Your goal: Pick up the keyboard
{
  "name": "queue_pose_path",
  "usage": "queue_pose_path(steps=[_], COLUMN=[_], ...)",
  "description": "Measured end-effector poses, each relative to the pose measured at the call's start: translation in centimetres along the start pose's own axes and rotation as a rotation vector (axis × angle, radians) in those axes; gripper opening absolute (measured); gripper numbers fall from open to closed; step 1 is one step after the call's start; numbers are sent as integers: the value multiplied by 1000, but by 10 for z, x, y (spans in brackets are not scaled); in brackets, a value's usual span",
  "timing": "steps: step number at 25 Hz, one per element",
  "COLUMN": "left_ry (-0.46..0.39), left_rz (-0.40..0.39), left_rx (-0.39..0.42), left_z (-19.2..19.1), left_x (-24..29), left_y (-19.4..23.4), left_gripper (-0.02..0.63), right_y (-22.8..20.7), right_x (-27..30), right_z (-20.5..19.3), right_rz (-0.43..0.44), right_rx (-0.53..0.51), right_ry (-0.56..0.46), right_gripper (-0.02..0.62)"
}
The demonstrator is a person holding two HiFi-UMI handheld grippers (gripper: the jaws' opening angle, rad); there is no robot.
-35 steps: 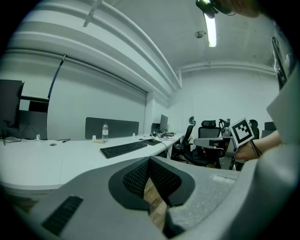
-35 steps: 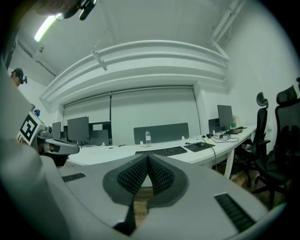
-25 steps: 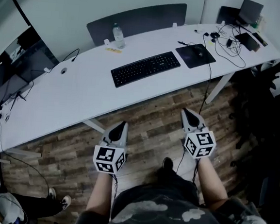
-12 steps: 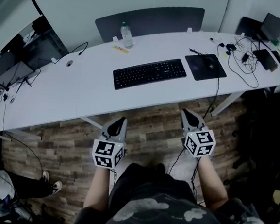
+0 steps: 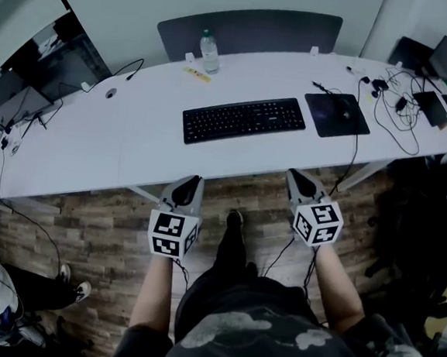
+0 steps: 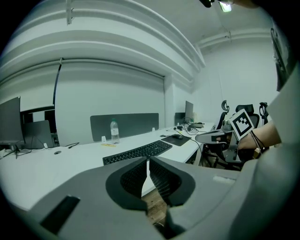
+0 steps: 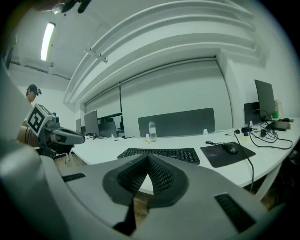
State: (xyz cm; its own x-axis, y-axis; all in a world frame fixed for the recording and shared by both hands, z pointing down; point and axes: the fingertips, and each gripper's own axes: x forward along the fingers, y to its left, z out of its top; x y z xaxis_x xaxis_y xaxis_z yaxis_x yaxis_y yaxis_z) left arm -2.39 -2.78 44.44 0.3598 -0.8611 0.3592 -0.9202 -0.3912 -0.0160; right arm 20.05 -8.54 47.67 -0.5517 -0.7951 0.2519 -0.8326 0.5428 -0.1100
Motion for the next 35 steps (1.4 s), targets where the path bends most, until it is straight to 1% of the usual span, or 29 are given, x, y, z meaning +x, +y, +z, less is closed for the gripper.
queue_pose_path(steps=[2, 3, 4, 5, 7, 9, 11, 13, 16, 19, 20, 21, 22, 23, 26, 30, 35], left_ry=[15, 28, 45, 63, 99, 136, 190, 259, 365, 446, 470, 494, 518, 539, 599, 721, 765], left_rz=[-26, -47, -67, -83, -101, -119, -162, -212, -263, -317, -336, -352, -364, -373, -415, -512, -582], left_rx=[1, 3, 9, 21, 67, 115, 162, 227, 328, 404, 423, 443, 463, 484, 532, 571, 603], left_z=[-1, -3, -6, -8, -11, -15, -21, -28, -41, -50, -52, -56, -59, -62, -67, -86, -97], left_x=[18, 28, 39, 50, 73, 99, 125, 150, 181, 207, 216, 224, 231, 239, 255, 264, 272], left_y=[9, 12, 17, 22, 34, 46, 56, 66, 81, 92, 95, 98, 103, 107, 116, 119, 115], left_gripper=[16, 67, 141, 188, 249, 329, 396, 444, 481, 509, 517, 527, 538, 546, 559, 563, 583], right_y=[-9, -14, -19, -24, -33, -44, -55, -65, -79, -95, -98, -100, -100, -101, -104, -108, -115], right_x=[13, 21, 30, 40, 60, 82, 105, 128, 156, 175, 181, 188, 196, 204, 228, 254, 275], right_z=[2, 2, 1, 0, 2, 5, 10, 18, 27, 33, 34, 35, 35, 34, 31, 32, 34], right_rz=[-3, -5, -7, -9, -6, -5, -9, -13, -26, -65, -64, -52, -38, -26, -4, 8, 18], right_rx=[-3, -5, -7, -9, -15, -19, -17, -13, -19, 2, 22, 42, 56, 59, 36, 29, 23], right_ry=[6, 13, 24, 36, 53, 68, 80, 82, 95, 86, 77, 76, 83, 97, 145, 173, 189], right_gripper=[2, 2, 2, 2, 2, 2, 2, 2, 2, 3, 39, 107, 146, 157, 173, 179, 179])
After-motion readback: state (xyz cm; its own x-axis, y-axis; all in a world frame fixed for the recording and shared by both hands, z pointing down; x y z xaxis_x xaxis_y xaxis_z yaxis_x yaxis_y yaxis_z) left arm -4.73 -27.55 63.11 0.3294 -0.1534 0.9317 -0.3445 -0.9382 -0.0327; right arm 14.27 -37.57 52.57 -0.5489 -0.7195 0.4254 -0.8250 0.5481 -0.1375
